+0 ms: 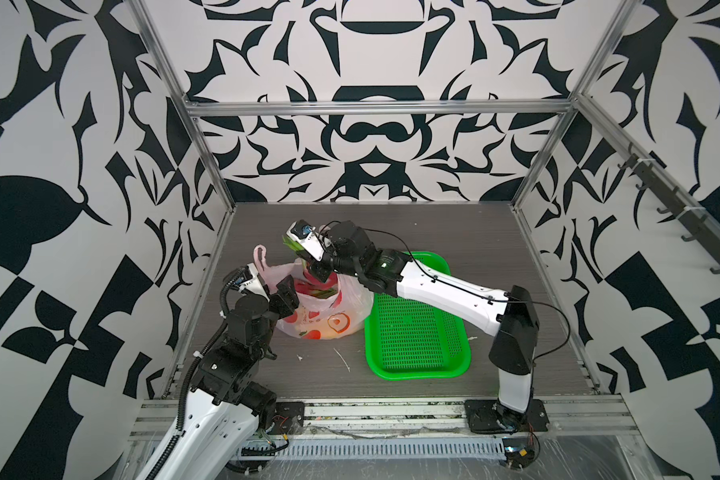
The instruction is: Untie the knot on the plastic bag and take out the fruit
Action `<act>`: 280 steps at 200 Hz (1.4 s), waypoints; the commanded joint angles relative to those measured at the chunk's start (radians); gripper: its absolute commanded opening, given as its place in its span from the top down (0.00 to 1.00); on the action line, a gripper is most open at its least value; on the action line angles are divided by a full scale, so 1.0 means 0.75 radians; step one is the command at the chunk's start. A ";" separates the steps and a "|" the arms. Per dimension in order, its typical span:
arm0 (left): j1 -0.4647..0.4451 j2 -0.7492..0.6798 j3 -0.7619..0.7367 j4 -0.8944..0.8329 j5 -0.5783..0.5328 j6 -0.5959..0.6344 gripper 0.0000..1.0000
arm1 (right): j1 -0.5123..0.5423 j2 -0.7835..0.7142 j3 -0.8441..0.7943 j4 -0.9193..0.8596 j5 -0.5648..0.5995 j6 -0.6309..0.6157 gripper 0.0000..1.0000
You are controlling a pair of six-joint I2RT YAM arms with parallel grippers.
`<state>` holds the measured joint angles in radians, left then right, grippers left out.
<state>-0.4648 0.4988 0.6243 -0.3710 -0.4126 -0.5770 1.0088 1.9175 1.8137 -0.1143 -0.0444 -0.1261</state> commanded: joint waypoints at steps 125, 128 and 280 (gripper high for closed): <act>0.003 0.092 0.355 -0.168 0.484 0.247 0.08 | -0.108 -0.111 0.234 -0.095 -0.160 0.390 1.00; 0.002 0.098 0.358 -0.168 0.497 0.251 0.07 | -0.108 -0.111 0.237 -0.097 -0.162 0.392 1.00; 0.002 0.413 0.368 0.099 0.597 0.332 0.00 | -0.109 -0.111 0.258 -0.087 -0.342 0.562 1.00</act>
<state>-0.4648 0.7940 0.8932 -0.3702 0.0246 -0.3416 0.9218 1.8801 1.9514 -0.2276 -0.2485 0.2520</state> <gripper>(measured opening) 0.996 0.113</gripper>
